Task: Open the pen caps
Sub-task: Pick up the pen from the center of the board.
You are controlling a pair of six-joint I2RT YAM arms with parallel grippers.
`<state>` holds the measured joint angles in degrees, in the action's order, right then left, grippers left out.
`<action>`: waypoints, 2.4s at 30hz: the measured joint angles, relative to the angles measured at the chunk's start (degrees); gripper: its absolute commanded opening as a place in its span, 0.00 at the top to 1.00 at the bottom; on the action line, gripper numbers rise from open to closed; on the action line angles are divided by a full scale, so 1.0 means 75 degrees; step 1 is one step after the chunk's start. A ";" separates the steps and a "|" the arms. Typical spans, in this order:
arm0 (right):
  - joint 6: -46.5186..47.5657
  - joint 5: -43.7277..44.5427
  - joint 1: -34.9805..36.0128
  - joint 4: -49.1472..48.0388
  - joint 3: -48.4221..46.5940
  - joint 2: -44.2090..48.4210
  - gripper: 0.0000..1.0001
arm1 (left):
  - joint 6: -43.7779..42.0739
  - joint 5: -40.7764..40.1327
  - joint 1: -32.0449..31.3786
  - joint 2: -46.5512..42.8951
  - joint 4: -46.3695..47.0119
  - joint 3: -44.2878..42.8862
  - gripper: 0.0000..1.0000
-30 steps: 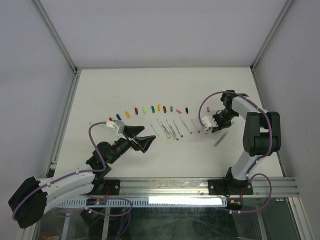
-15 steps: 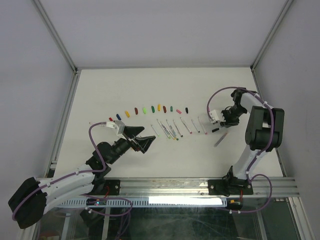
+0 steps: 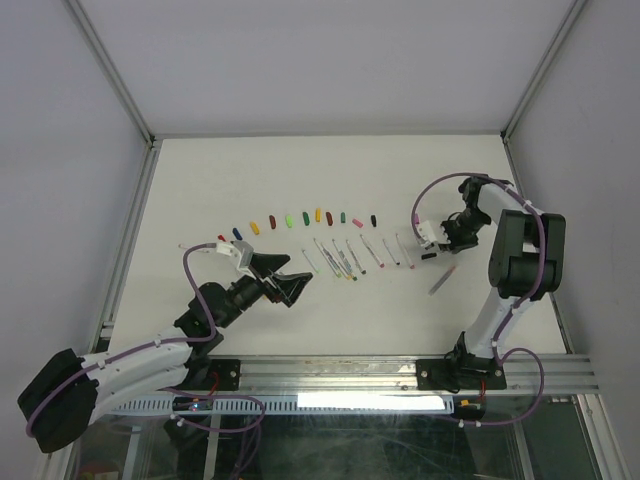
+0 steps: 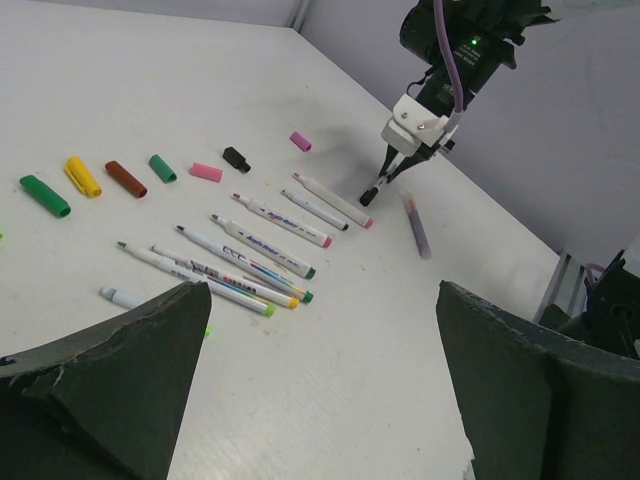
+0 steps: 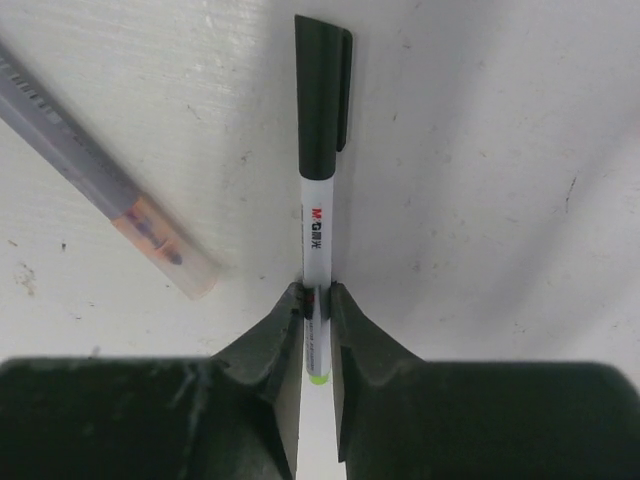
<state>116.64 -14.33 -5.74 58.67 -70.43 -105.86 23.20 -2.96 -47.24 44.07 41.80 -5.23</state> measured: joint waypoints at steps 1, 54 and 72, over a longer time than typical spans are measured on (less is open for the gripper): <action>-0.0006 0.0055 0.0029 -0.0012 0.0000 0.0000 0.90 | 0.0006 0.0003 0.0000 0.0073 0.0032 0.0000 0.01; -0.2725 -0.4135 -0.0090 -0.1163 0.1003 0.1163 1.00 | 0.3538 0.0443 -0.0157 0.9976 0.4639 -0.5415 0.08; -0.3034 -0.4756 -0.0035 -0.1215 0.1017 0.1163 1.00 | 0.3713 -0.1687 -0.1058 1.1030 0.4482 -0.6851 0.27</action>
<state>93.89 -50.00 -6.00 49.56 -62.81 -97.14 51.05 -15.62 -55.18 126.80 75.42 -56.62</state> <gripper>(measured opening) 0.042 0.762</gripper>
